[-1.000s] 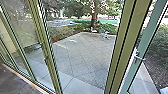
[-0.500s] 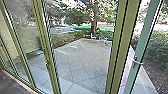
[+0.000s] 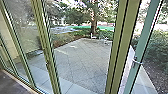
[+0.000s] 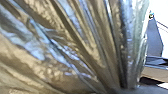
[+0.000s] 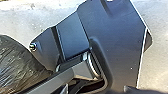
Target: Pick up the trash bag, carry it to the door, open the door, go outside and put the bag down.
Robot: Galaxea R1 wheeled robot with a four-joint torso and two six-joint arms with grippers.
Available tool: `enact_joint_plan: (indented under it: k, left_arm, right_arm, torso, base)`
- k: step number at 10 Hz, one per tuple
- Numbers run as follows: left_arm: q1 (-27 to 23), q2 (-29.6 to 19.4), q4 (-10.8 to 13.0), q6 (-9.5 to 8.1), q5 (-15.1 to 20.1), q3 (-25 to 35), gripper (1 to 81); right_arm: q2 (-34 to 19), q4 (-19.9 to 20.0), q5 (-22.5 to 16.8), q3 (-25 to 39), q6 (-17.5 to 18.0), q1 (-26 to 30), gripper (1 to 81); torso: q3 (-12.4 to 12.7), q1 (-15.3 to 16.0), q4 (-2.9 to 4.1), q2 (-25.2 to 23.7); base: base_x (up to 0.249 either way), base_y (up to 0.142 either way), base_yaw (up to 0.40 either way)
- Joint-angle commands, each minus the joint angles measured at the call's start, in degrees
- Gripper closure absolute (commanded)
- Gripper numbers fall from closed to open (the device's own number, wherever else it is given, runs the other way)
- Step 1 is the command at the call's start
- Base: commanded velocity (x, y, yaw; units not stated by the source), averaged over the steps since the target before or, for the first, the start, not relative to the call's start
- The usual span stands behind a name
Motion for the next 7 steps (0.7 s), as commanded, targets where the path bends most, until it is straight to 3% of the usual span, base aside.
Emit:
enact_joint_plan:
  k: [1,7]
  left_arm:
    - [-3.1,0.08,0.14,0.34,2.32,-1.5,81.1]
    - [-3.1,2.28,0.48,0.34,2.04,-1.5,81.1]
  right_arm:
    - [5.29,-1.51,-1.83,-6.08,-0.94,0.67,1.0]
    - [6.63,-2.21,0.02,-7.15,-1.56,-0.47,1.0]
  torso:
    - [0.0,0.0,0.0,0.0]
    - [0.0,-0.02,0.0,0.0]
  base:
    - [0.0,0.0,0.0]
    - [0.0,0.0,0.0]
